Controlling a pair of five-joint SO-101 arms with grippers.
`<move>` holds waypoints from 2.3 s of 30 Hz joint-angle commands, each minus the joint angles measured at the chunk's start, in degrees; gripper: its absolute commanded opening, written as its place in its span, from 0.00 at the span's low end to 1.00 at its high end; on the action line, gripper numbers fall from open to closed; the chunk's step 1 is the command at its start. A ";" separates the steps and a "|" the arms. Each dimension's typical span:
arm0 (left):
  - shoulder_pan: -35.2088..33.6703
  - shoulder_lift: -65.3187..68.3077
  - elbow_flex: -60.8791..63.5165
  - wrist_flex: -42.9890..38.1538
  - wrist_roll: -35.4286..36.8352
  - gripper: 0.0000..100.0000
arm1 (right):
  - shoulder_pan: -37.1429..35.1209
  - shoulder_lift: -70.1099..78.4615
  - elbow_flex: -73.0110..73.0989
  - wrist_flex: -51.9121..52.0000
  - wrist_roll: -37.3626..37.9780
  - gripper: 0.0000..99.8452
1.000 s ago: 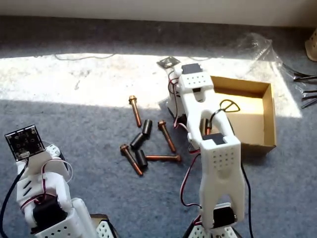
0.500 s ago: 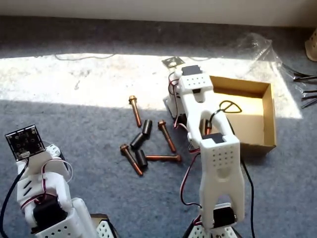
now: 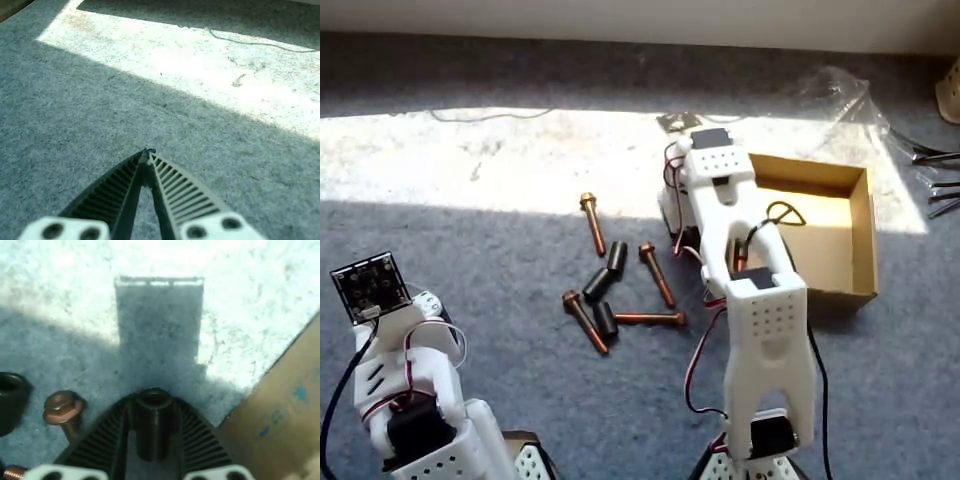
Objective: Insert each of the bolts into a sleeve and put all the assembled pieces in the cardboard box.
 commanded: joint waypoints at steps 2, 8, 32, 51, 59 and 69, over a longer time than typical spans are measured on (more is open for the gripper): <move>1.10 -0.57 -0.66 -0.44 0.00 0.01 | 0.13 -12.09 -4.88 5.32 -0.44 0.00; 1.19 -0.57 -0.75 -0.44 0.00 0.01 | 0.04 -23.43 -4.79 10.51 -0.26 0.00; 24.04 -0.48 -2.86 3.78 -10.37 0.01 | -6.37 -78.11 27.82 5.67 -0.44 0.00; 32.75 28.00 -20.79 3.34 -12.57 0.01 | -6.11 -101.67 74.15 -21.14 -4.04 0.00; 36.18 42.59 -31.08 3.25 -5.98 0.01 | -6.37 -105.36 84.79 -28.88 -4.57 0.00; 41.01 69.67 -46.99 3.25 4.75 0.01 | -6.02 -113.98 96.22 -35.03 -9.23 0.00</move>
